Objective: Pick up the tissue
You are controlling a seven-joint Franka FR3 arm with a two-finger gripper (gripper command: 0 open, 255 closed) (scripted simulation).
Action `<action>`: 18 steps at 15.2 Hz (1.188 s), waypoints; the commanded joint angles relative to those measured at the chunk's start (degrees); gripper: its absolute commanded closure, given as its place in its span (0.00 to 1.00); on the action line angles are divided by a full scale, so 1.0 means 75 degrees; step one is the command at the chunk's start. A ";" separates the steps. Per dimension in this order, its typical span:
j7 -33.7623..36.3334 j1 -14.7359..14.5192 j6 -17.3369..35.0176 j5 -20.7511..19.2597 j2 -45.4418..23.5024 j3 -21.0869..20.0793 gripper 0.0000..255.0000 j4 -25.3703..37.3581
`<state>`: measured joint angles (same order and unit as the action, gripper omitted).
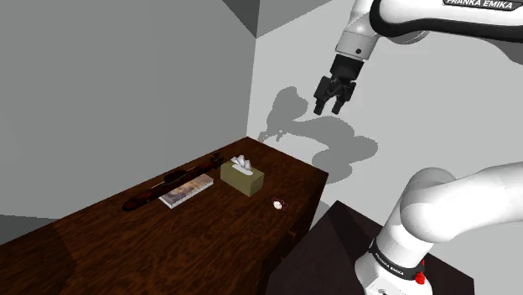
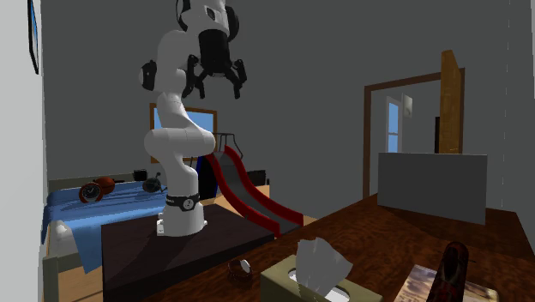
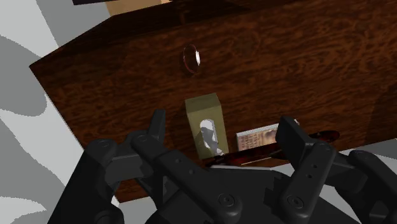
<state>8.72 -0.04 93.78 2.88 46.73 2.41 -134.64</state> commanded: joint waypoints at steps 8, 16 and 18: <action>0.0582 -0.0004 0.0723 -0.0521 -0.2338 -0.0765 0.00 0.0767; 0.1466 0.0025 0.0985 -0.1538 -0.5148 -0.1432 0.00 0.2159; 0.1699 -0.0003 0.0941 -0.1848 -0.5867 -0.1534 0.00 0.2594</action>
<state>20.54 -0.03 100.45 -9.64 5.88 -8.72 -116.69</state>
